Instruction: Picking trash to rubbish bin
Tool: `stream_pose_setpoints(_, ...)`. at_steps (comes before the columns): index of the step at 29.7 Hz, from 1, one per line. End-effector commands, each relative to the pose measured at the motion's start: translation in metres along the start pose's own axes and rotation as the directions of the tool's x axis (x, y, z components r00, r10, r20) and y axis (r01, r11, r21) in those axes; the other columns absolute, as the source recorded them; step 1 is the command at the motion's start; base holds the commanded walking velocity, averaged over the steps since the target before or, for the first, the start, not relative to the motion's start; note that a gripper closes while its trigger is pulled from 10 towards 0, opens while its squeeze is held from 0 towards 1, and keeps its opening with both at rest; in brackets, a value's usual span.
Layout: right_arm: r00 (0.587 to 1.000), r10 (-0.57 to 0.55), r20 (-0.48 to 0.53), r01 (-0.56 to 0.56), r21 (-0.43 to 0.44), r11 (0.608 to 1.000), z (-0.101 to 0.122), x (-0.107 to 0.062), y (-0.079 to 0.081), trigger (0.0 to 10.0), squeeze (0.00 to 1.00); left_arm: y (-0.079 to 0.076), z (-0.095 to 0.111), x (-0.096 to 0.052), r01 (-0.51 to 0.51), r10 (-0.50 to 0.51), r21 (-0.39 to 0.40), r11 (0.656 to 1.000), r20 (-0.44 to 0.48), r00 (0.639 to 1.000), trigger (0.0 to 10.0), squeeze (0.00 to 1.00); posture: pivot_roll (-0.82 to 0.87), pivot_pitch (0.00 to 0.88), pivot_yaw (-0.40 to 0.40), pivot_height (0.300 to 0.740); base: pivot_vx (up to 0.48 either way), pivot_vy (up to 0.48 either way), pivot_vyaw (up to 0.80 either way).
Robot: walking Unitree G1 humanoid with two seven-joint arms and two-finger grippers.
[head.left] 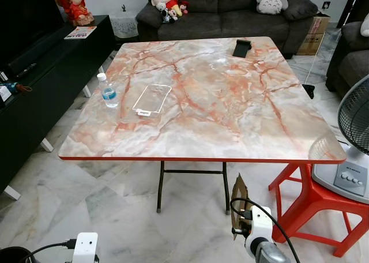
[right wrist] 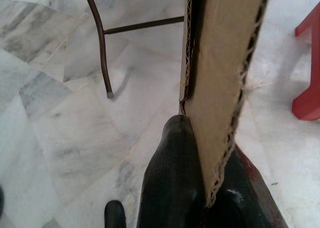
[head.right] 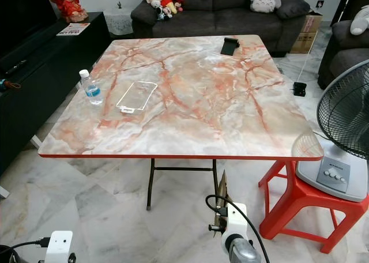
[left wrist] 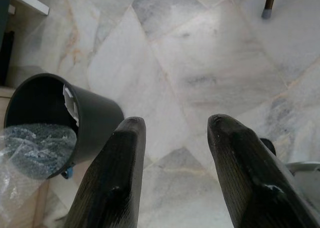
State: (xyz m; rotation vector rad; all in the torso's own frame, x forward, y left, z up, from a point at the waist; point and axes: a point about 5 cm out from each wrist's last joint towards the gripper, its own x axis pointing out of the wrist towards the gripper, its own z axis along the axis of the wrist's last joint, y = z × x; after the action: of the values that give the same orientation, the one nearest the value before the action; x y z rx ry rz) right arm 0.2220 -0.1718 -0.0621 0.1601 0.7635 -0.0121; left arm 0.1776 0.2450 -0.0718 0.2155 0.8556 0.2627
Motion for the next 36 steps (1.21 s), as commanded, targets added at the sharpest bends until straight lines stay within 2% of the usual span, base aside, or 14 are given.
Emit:
stream_pose_setpoints(1, 1.0, -0.002, -0.002, 0.002, 0.002, 1.0, 0.002, 0.001, 0.003, 10.0, 0.0, 0.005, -0.001, 0.0, -0.019, 0.018, -0.01, 1.0, -0.008, 1.0, 10.0, 0.0, 0.03, 0.0, 0.028, 0.74, 0.0, 0.0, 0.0)
stream_pose_setpoints(7, 1.0, -0.024, -0.013, 0.024, 0.015, 1.0, -0.002, 0.0, -0.001, 10.0, 0.0, 0.004, -0.003, -0.001, -0.017, 0.018, -0.044, 0.999, 0.001, 1.0, 10.0, 0.0, 0.01, 0.0, 0.017, 0.74, 0.0, 0.0, 0.0)
stream_pose_setpoints(17, 0.997, -0.064, -0.037, 0.067, 0.073, 0.995, -0.012, -0.006, -0.016, 10.0, 0.0, -0.006, -0.017, -0.005, 0.0, -0.001, -0.019, 1.0, -0.052, 0.999, 10.0, 0.0, 0.01, 0.0, 0.023, 0.74, 0.0, 0.0, 0.0)
stream_pose_setpoints(23, 0.997, -0.068, -0.039, 0.07, 0.068, 0.995, -0.015, -0.007, -0.017, 10.0, 0.0, -0.008, -0.01, -0.003, 0.009, -0.009, -0.025, 1.0, -0.029, 1.0, 10.0, 0.0, 0.01, 0.0, 0.015, 0.74, 0.0, 0.0, 0.8)
stream_pose_setpoints(28, 0.996, -0.059, -0.072, 0.063, 0.058, 0.996, -0.027, -0.01, -0.014, 10.0, 0.0, -0.008, -0.018, -0.006, 0.01, -0.011, -0.018, 1.0, -0.049, 0.999, 10.0, 0.0, 0.01, 0.0, 0.024, 0.74, 0.0, 0.0, 0.8)
stream_pose_setpoints(35, 0.995, -0.051, -0.088, 0.055, 0.05, 0.997, -0.032, -0.01, -0.01, 10.0, 0.0, -0.001, -0.021, -0.006, -0.002, 0.002, -0.014, 1.0, -0.056, 0.998, 10.0, 0.0, 0.02, 0.0, 0.034, 0.74, 0.0, 0.0, 0.8)
stream_pose_setpoints(36, 0.995, -0.046, -0.089, 0.051, 0.05, 0.997, -0.033, -0.01, -0.008, 10.0, 0.0, 0.004, -0.02, -0.005, -0.011, 0.01, -0.011, 1.0, -0.053, 0.999, 10.0, 0.0, 0.03, 0.0, 0.044, 0.74, 0.0, 0.0, 0.8)
